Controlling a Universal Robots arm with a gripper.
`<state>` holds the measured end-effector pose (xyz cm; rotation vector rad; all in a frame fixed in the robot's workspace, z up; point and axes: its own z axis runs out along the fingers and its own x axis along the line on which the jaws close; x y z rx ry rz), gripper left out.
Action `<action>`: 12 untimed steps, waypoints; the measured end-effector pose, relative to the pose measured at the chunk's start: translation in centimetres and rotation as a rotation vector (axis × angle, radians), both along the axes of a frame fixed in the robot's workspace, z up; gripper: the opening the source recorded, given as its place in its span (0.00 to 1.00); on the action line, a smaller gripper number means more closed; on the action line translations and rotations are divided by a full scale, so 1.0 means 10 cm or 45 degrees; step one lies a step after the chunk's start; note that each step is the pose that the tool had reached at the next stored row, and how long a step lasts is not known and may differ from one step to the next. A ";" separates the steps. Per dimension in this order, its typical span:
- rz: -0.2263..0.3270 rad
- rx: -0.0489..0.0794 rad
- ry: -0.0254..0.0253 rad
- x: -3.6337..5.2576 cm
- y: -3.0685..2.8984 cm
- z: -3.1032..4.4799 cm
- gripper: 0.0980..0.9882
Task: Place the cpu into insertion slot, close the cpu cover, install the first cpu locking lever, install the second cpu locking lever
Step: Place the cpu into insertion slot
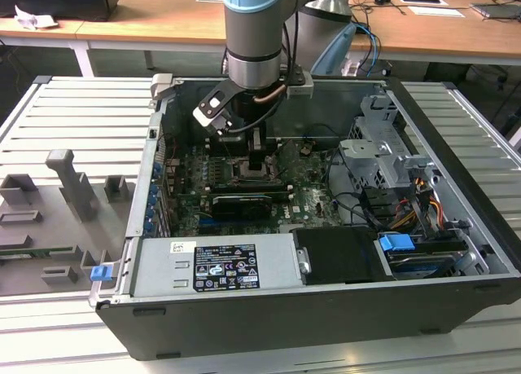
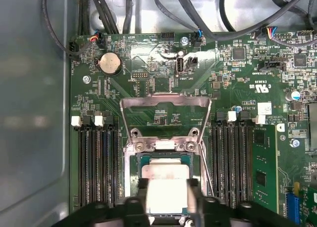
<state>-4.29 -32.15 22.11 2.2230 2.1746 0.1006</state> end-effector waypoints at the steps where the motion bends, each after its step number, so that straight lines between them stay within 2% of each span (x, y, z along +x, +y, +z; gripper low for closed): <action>1: 0.000 0.000 0.0002 0.000 -0.001 0.001 0.33; 3: 0.000 0.000 0.0002 0.000 -0.003 0.001 0.20; 4: 0.000 0.000 0.0001 0.000 -0.003 0.003 0.01; 12: 0.000 0.000 0.0001 0.000 -0.003 0.021 0.01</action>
